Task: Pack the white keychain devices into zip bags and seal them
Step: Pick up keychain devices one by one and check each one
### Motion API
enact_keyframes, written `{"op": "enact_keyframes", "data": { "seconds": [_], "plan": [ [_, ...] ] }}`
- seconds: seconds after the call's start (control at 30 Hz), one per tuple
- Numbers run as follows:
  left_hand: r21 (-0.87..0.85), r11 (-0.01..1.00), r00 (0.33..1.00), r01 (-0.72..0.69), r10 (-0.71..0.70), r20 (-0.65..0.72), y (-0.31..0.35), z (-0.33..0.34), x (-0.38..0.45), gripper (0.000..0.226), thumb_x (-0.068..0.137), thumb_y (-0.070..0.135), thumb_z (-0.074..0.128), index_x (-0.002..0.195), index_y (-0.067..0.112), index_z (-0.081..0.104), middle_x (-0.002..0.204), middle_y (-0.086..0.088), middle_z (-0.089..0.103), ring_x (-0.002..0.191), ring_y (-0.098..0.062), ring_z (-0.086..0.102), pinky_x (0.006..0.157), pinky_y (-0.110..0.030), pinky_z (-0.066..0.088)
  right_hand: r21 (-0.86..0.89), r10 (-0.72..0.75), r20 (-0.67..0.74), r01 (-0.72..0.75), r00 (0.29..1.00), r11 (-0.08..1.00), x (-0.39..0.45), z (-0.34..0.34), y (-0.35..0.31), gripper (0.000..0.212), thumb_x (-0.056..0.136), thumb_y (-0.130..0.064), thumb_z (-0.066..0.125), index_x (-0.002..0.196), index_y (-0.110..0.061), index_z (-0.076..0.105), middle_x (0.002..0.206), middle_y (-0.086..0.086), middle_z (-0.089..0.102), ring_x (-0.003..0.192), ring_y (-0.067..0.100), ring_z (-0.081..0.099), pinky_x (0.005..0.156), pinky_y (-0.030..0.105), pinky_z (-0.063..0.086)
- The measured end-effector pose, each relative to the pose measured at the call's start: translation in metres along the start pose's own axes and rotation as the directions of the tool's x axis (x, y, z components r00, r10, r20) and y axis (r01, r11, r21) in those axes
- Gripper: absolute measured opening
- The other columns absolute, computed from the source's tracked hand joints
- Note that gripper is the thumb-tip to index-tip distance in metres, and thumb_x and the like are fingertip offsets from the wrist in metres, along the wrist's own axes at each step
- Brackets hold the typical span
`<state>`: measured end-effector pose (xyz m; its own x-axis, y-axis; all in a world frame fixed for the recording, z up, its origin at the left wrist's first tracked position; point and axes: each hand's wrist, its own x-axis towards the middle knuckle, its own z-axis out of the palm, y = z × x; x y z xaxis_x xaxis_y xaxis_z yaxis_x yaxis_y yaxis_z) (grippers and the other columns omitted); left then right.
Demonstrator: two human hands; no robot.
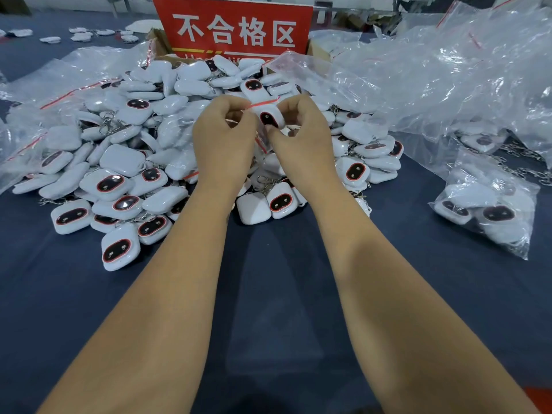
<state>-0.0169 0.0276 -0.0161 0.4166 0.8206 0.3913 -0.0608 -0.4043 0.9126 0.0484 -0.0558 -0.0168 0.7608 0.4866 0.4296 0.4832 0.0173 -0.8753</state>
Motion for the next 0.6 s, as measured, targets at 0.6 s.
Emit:
{"op": "enact_keyframes", "data": {
  "seconds": [0.6],
  "plan": [
    [-0.002,0.956,0.956,-0.293,0.292,0.034,0.005,0.008,-0.014,0.020,0.084,0.011,0.058,0.098,0.020,0.068,0.080,0.013,0.054,0.069,0.001,0.050,0.068,-0.014,0.044,0.181,0.023,0.072,-0.036,0.997,0.983,-0.002,0.001,0.002,0.025,0.091,0.008,0.053,0.085,-0.014,0.044,0.061,0.008,0.049,0.049,0.007,0.041,0.046,0.017,0.035]
  ]
}}
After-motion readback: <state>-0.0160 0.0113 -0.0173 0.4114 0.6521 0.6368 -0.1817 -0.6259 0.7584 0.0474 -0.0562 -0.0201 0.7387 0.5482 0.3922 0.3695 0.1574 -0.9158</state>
